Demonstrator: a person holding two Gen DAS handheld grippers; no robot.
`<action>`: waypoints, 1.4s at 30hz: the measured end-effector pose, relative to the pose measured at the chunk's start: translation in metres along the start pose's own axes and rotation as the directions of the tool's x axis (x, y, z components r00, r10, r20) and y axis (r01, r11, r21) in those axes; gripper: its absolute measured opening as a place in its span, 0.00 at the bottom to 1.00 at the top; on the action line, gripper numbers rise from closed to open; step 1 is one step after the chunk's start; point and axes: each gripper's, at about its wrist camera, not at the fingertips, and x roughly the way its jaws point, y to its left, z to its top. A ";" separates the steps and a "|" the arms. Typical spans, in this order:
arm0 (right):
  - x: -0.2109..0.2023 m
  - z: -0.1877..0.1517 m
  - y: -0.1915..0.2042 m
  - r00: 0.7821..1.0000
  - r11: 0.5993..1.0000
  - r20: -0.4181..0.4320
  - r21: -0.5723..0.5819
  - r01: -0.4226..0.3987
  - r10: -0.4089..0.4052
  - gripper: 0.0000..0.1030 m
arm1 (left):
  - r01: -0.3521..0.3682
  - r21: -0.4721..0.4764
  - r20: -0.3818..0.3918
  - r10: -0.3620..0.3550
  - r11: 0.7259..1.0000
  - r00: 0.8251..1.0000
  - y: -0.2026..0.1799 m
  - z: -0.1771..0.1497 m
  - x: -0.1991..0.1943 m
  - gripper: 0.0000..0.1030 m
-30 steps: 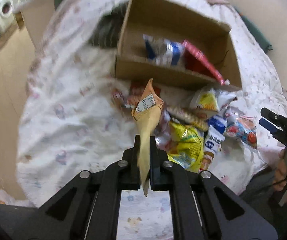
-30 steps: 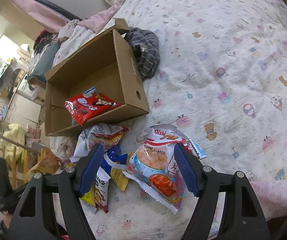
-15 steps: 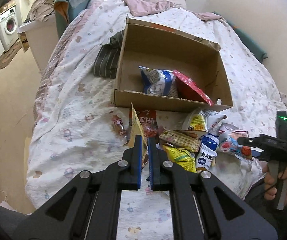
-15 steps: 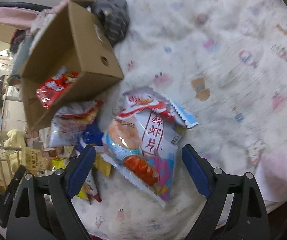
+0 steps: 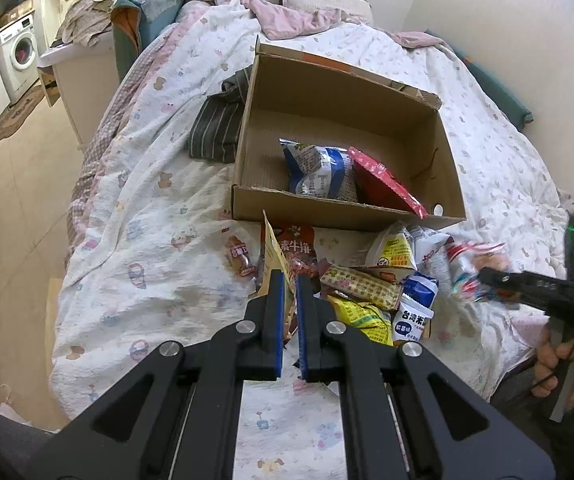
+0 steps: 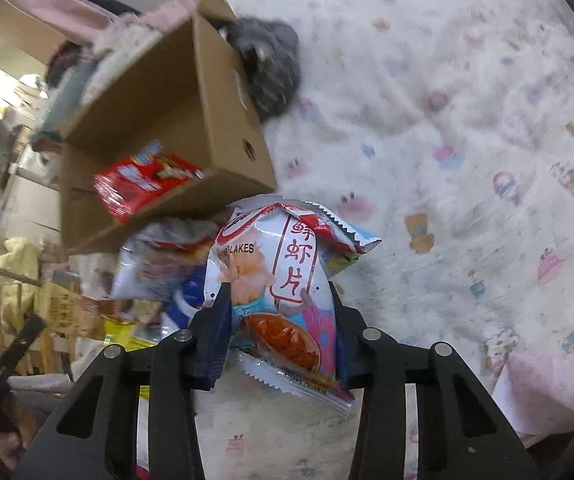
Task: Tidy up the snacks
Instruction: 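Grasp the yellow cracker packet with the left gripper while the right gripper grasps the shrimp-chip bag, then carry both packets over the box and release them inside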
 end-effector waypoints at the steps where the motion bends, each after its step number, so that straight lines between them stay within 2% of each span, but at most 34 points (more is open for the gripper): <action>1: -0.007 0.000 0.001 1.000 1.000 0.026 -0.010 -0.012 0.013 0.42 | 0.000 0.001 0.002 0.000 1.000 1.000 -0.001 0.000 0.000 0.04; 3: -0.020 -0.001 0.006 0.997 0.999 0.069 -0.036 -0.027 0.029 0.41 | 0.004 0.008 0.006 -0.004 1.000 1.000 -0.004 0.001 -0.001 0.04; 7: -0.026 -0.001 0.008 0.996 0.998 0.079 -0.043 -0.042 0.045 0.41 | 0.019 -0.011 0.023 -0.018 1.000 1.000 0.001 0.005 -0.003 0.03; 14: -0.027 0.002 0.016 0.993 0.996 0.094 -0.061 -0.072 0.077 0.41 | 0.055 -0.093 -0.047 -0.060 0.994 0.997 0.018 0.005 0.013 0.03; 19: -0.031 0.002 0.017 0.990 0.994 0.098 -0.061 -0.093 0.099 0.41 | 0.067 -0.097 -0.092 -0.076 0.993 0.993 0.011 0.003 0.027 0.05; 21: -0.033 0.002 0.016 0.989 0.993 0.101 -0.057 -0.105 0.110 0.41 | 0.053 -0.084 -0.117 -0.062 0.995 0.991 0.006 0.003 0.035 0.08; 23: -0.035 0.001 0.016 0.988 0.992 0.105 -0.058 -0.109 0.115 0.41 | 0.002 -0.071 -0.129 -0.011 0.997 0.992 0.005 0.003 0.044 0.09; 27: -0.038 0.000 0.017 0.986 0.990 0.107 -0.069 -0.119 0.126 0.41 | -0.018 -0.106 -0.216 -0.005 0.994 0.976 0.011 0.000 0.072 0.11; 28: -0.039 0.000 0.018 0.986 0.990 0.106 -0.072 -0.124 0.131 0.41 | -0.032 -0.109 -0.227 0.007 0.994 0.974 0.012 -0.001 0.078 0.16; 30: -0.039 0.000 0.018 0.985 0.989 0.106 -0.076 -0.130 0.138 0.41 | -0.032 -0.115 -0.235 0.004 0.993 0.972 0.013 0.000 0.086 0.18; 32: -0.040 0.000 0.017 0.984 0.988 0.108 -0.079 -0.136 0.144 0.41 | -0.019 -0.123 -0.235 -0.011 0.992 0.972 0.013 0.001 0.088 0.18; 33: -0.041 0.000 0.018 0.983 0.987 0.108 -0.081 -0.138 0.147 0.41 | -0.006 -0.124 -0.231 -0.022 0.992 0.973 0.014 0.002 0.088 0.12; 36: -0.044 -0.001 0.017 0.981 0.986 0.116 -0.085 -0.147 0.156 0.41 | 0.004 -0.106 -0.220 -0.027 0.994 0.975 0.010 0.002 0.082 0.11; 39: -0.053 -0.001 0.021 0.974 0.982 0.145 -0.098 -0.162 0.175 0.41 | -0.001 -0.093 -0.174 -0.015 0.996 0.985 0.008 0.003 0.061 0.11; 42: -0.062 0.004 0.036 0.966 0.974 0.167 -0.143 -0.175 0.198 0.41 | -0.015 -0.065 -0.086 0.010 0.998 0.996 0.004 0.009 0.026 0.11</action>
